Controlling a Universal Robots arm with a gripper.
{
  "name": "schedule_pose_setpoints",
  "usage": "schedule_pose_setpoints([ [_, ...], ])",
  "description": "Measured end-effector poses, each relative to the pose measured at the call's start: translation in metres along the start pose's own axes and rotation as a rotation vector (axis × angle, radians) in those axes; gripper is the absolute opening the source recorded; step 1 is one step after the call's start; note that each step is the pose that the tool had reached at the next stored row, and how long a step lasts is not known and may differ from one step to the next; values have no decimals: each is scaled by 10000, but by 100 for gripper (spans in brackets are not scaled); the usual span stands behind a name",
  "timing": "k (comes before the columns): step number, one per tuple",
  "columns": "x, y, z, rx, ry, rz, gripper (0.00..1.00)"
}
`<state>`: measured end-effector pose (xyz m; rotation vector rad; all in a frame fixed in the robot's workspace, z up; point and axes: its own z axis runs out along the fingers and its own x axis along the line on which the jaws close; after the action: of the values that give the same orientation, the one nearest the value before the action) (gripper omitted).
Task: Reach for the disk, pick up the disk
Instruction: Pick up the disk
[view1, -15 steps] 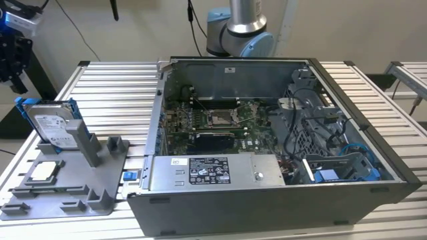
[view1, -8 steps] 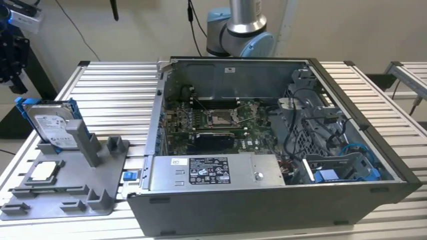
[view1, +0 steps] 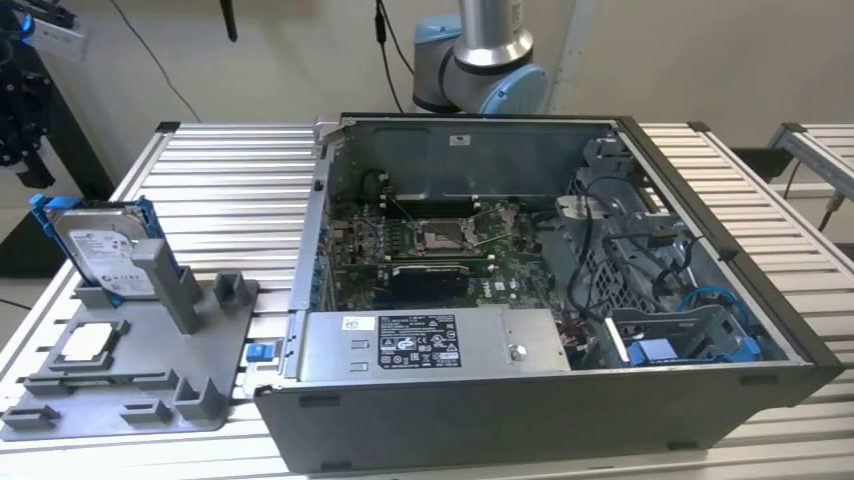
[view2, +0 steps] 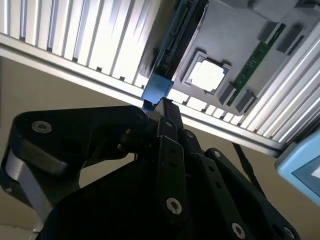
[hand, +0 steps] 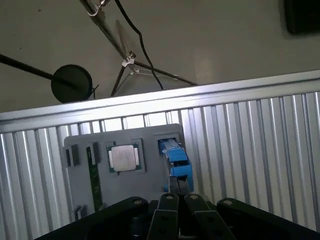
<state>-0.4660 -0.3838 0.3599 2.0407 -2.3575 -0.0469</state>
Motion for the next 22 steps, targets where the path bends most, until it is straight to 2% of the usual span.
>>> schedule_pose_setpoints([
  [19,-7,-47,6,0,2,-58,0],
  [20,-7,-47,6,0,3,-59,100],
  [22,-7,-48,5,0,3,-59,100],
])
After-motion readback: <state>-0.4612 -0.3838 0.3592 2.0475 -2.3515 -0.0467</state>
